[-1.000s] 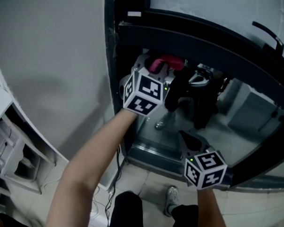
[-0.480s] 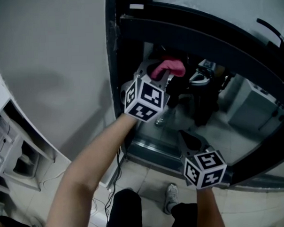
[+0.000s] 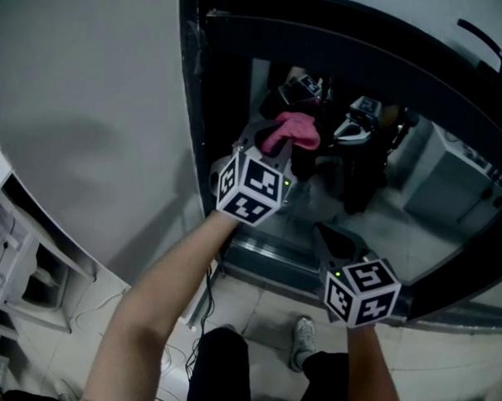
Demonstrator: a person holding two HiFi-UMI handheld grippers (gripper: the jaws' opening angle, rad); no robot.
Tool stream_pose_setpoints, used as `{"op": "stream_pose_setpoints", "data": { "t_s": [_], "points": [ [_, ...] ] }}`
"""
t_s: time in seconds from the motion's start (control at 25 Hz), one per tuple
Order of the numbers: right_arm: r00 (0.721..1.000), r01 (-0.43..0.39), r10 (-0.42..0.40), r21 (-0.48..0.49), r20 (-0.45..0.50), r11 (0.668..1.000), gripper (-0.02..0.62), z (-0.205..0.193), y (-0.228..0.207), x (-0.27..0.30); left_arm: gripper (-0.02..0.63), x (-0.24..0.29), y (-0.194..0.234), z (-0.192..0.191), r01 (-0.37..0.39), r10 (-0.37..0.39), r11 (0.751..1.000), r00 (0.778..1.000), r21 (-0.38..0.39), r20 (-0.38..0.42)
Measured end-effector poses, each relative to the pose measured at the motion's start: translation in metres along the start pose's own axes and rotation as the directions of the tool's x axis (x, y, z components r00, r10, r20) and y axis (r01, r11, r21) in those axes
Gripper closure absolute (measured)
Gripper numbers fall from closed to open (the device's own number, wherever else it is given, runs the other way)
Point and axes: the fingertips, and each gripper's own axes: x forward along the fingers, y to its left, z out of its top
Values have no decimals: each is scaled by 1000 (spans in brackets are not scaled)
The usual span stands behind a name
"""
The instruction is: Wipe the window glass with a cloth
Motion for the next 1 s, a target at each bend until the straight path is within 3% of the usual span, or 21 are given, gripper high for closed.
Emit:
{"op": "stream_pose_setpoints", "data": {
  "t_s": [0.44,0.84,1.0],
  "points": [
    [1000,-9,9,19,-25,1000,597,-20,-1,12,551,-3,-37,-50,40,-42,998,998,-43,-55],
    [998,-21,23,38,-65,999,597,-27,-15,27,551,7,-52,-72,56,-65,993,994,-100,-84],
    [996,-18,22,49,-81,999,597,-47,-11,26,551,-3,-69,-92,75,-86,991,991,-114,-98]
  ]
}}
